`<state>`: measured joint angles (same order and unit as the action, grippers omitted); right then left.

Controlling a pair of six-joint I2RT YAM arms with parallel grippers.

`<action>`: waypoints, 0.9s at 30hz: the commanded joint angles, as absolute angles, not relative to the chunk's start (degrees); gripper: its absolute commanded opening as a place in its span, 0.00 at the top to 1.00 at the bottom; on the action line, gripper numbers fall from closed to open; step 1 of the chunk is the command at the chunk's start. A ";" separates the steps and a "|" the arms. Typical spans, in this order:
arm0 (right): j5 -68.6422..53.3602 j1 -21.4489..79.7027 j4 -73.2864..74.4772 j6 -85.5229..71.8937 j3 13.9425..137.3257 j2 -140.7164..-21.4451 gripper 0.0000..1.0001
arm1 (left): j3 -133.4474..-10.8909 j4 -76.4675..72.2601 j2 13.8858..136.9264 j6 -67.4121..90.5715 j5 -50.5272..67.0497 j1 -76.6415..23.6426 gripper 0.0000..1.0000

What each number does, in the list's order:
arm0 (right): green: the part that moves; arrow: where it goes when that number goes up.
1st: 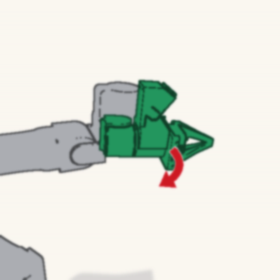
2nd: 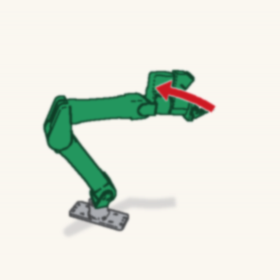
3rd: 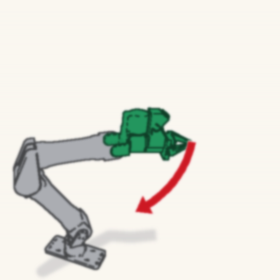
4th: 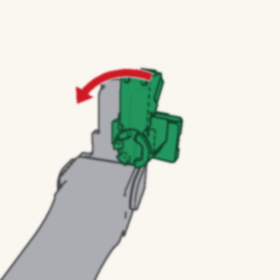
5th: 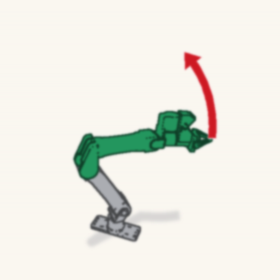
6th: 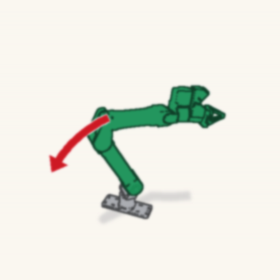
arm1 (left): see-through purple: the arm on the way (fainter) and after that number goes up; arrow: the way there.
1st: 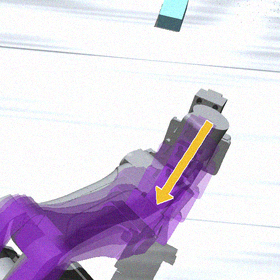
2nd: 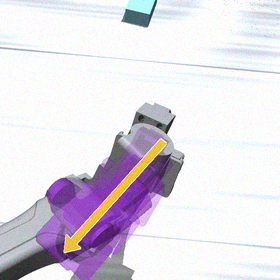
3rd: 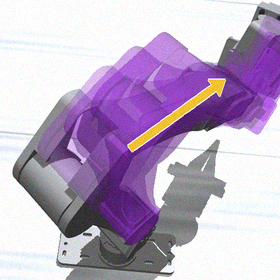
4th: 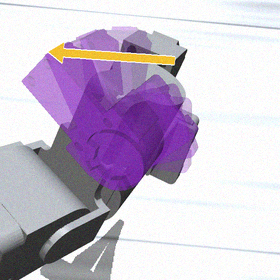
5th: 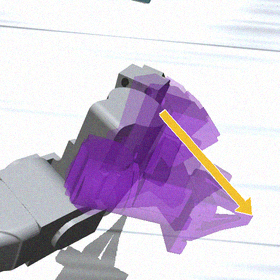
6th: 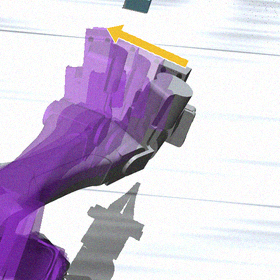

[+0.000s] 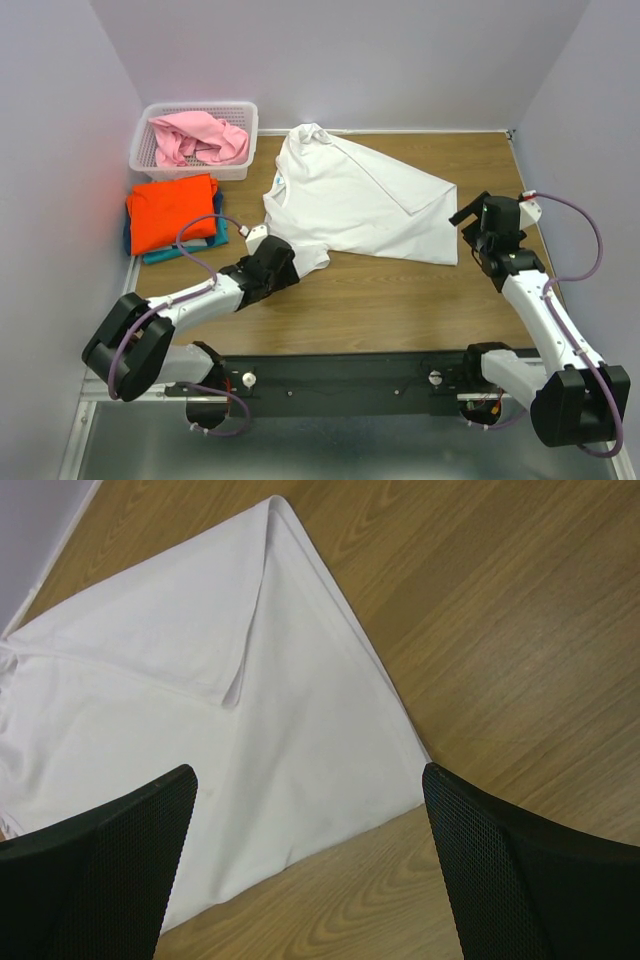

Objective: Fold and stack the t-shirts

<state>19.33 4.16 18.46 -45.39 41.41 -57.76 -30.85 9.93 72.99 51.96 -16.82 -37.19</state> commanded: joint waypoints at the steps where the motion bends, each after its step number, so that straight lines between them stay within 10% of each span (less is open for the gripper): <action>1: 19.86 4.13 17.84 -44.82 40.43 -58.01 0.00 | -32.08 12.22 73.56 53.43 -16.61 -37.79 0.26; 16: 22.15 4.04 17.84 -44.56 39.73 -55.11 0.00 | -37.00 15.82 82.88 52.30 -18.72 -37.79 0.52; 27: 20.75 4.04 17.75 -44.04 39.64 -56.07 0.00 | -36.39 15.91 82.00 52.12 -18.90 -37.79 1.00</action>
